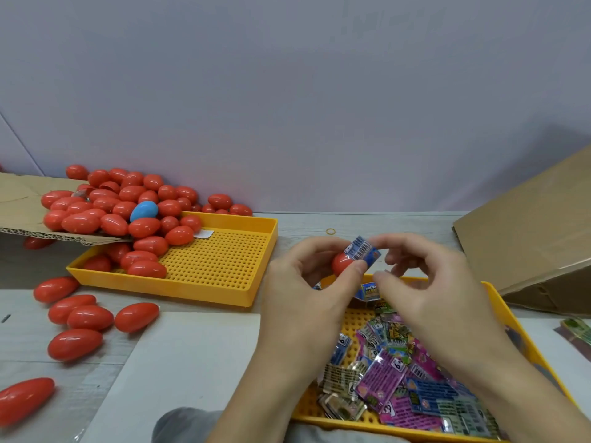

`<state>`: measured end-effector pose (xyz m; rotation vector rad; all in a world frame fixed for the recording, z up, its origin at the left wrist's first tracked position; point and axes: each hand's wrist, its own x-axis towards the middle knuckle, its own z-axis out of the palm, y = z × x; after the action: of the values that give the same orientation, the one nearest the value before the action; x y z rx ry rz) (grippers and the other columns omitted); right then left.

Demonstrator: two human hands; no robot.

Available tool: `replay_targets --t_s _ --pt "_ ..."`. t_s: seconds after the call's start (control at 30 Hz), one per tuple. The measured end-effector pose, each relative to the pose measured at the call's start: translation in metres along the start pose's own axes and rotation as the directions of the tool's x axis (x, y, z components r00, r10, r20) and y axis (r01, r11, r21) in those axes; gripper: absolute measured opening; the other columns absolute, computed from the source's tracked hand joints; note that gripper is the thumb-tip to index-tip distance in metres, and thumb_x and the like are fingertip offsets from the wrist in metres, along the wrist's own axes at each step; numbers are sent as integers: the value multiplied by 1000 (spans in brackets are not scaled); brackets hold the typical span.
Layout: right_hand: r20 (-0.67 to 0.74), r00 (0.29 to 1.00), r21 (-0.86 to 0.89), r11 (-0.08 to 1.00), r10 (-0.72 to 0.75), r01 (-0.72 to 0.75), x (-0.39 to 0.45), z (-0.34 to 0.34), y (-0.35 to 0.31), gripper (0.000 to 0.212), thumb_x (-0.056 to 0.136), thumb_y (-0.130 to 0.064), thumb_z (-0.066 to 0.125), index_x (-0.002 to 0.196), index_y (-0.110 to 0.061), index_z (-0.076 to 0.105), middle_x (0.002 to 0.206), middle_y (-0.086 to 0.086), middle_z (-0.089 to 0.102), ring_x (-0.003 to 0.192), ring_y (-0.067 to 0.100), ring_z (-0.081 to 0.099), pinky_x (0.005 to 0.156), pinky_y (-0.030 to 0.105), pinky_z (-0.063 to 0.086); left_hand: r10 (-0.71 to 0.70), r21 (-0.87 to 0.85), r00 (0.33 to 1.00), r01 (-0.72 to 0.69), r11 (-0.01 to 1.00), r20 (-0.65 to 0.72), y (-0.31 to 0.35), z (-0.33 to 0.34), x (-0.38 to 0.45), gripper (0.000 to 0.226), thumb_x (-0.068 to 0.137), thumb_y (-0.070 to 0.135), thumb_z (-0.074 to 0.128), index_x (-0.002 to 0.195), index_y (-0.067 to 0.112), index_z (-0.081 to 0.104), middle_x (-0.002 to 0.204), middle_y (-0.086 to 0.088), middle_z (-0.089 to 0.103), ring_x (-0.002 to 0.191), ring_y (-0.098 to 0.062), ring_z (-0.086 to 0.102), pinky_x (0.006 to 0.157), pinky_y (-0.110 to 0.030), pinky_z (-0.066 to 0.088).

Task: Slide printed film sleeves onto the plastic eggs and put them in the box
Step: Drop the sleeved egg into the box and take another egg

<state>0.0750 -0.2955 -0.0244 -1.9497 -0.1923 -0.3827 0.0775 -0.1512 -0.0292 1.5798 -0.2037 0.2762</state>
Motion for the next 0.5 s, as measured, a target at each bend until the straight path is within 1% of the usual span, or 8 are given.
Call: replay_targets --t_s 0.03,0.1,0.17,0.23,0.33,0.43,0.5 --pt "10 999 -90 995 -35 36 -1 2 -2 27 81 -25 69 97 -45 64 90 -18 53 84 2 53 63 13 44 -9 -19 1000 9 1000 -1 0 0 0 17 83 10 78 98 19 74 92 5 77 91 -10 73 80 -25 59" --pt "37 994 -248 963 -99 106 -3 7 -4 31 72 -41 68 98 -50 52 94 -21 49 95 -2 50 65 11 41 -11 -42 1000 11 999 -3 -2 0 0 17 83 8 77 98 16 74 93 3 77 92 -12 73 80 -27 60" --pt "26 988 -356 922 -149 149 -3 11 -5 38 68 -48 64 101 -51 45 96 -23 48 99 -7 47 64 11 39 -2 -42 1000 3 999 8 -3 0 -1 17 83 7 77 97 17 74 92 4 77 91 -12 73 79 -25 59" --pt "-15 981 -385 907 -191 171 -2 13 -4 37 69 -46 63 102 -47 47 94 -22 48 97 -8 47 66 8 37 6 -28 1000 -6 1000 20 -3 1 -1 16 84 9 77 97 18 74 92 5 77 91 -11 73 77 -22 58" --pt "-49 977 -363 915 -209 178 -2 14 -2 33 69 -44 65 100 -41 52 92 -23 49 95 -7 48 73 2 36 0 -30 1000 1 1000 26 -3 1 0 16 85 10 76 99 17 73 93 5 76 91 -11 73 77 -21 58" --pt "-68 971 -376 908 -227 186 -3 14 -2 37 70 -43 68 105 -33 61 95 -25 46 97 -7 47 77 -2 34 -9 -38 1000 9 999 19 -2 2 0 16 85 12 75 100 17 72 93 8 76 90 -7 72 74 -17 56" --pt "-78 970 -380 906 -230 184 -3 14 -2 42 70 -43 69 109 -28 65 96 -22 45 98 -6 47 78 -2 34 -13 -34 1000 14 999 20 -2 3 -1 15 85 12 74 99 17 71 92 10 75 88 -5 72 71 -15 56"
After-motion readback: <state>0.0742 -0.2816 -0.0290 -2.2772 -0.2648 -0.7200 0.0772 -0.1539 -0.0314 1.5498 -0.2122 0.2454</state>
